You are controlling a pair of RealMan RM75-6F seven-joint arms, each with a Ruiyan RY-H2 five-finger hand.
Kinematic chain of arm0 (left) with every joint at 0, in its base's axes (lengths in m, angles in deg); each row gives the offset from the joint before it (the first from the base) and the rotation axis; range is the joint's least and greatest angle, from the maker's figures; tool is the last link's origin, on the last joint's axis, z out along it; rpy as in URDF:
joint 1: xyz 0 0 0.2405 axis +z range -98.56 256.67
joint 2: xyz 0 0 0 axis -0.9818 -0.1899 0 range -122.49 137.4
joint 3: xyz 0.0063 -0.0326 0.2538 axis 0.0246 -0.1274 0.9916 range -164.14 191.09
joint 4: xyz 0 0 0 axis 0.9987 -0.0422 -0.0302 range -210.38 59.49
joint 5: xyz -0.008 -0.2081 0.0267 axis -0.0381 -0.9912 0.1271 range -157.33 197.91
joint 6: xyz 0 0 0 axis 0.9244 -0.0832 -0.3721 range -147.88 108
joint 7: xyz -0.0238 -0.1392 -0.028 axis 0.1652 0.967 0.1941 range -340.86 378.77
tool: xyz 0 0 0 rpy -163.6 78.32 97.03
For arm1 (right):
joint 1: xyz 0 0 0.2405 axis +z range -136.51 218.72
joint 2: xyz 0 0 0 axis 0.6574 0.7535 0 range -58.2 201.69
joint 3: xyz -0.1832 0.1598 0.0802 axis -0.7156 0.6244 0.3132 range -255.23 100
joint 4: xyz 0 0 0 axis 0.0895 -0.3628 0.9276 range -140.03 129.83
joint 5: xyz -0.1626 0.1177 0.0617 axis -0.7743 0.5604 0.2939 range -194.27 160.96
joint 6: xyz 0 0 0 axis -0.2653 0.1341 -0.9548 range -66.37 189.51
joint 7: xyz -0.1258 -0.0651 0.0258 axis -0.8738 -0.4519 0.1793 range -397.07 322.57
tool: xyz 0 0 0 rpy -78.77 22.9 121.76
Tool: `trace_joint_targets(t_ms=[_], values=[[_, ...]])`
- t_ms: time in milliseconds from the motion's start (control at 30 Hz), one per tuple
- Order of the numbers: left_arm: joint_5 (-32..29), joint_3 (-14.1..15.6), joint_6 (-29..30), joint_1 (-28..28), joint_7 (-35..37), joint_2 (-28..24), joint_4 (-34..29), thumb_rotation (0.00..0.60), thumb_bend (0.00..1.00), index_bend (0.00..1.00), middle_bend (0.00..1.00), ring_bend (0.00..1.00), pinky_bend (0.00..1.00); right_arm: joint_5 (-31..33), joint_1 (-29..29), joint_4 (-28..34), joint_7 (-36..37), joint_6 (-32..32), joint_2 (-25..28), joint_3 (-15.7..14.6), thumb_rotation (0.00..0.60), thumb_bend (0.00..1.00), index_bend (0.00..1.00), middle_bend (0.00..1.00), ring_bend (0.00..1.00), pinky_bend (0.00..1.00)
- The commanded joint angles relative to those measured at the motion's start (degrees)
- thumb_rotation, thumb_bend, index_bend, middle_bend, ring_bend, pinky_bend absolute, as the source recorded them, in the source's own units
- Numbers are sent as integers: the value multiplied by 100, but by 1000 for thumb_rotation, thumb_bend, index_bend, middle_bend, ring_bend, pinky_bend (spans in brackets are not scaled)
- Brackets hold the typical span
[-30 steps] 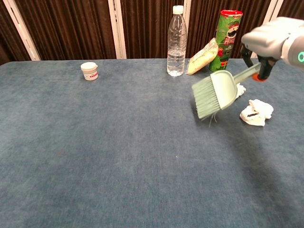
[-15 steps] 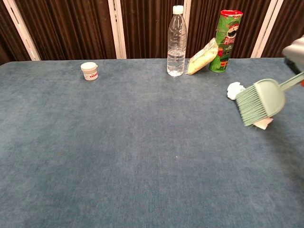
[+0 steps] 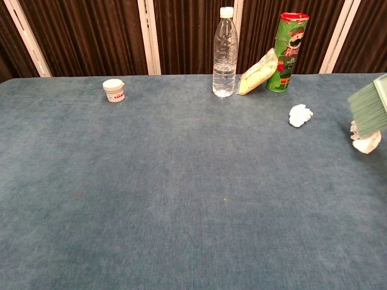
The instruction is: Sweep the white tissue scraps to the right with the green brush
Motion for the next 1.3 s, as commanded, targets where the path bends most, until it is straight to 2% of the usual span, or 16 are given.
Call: trace_joint_targets(t_ms=[33,167,267,400,767,1033,1300], values=[[6,2,-14,-10,-8,4,-4,600,0,0,0,0,17,36,58,275,223,-15,97,264,600,610,754,1000,1000,884],[30,17,-39,-27,-14,3,-18,600,0,0,0,0,17,278,263,522,281,-110,75,604,600,611,754,1000,1000,884],[62,22,-29,-35,4,-1,-5,600,0,0,0,0,17,636,489,432,190,-216,-92,823,600,612,754,1000,1000,884],[52,21,-36,-40,43,-5,33,600,0,0,0,0,17,1112,805,39,70,-415,-407,1050,600,611,754,1000,1000,884],[-68,9,-172,-83,183,-45,55,600,0,0,0,0,17,2043,1344,-1168,44,-1068,-1204,1358,600,613,754,1000,1000,884],[-122,11,-241,-102,206,-66,24,600,0,0,0,0,17,2389,1513,-2383,26,-1589,-1839,1241,600,612,754,1000,1000,884],[-124,5,-253,-116,240,-74,18,600,0,0,0,0,17,2533,1304,-3099,-100,-1830,-2029,937,600,613,758,1000,1000,884]])
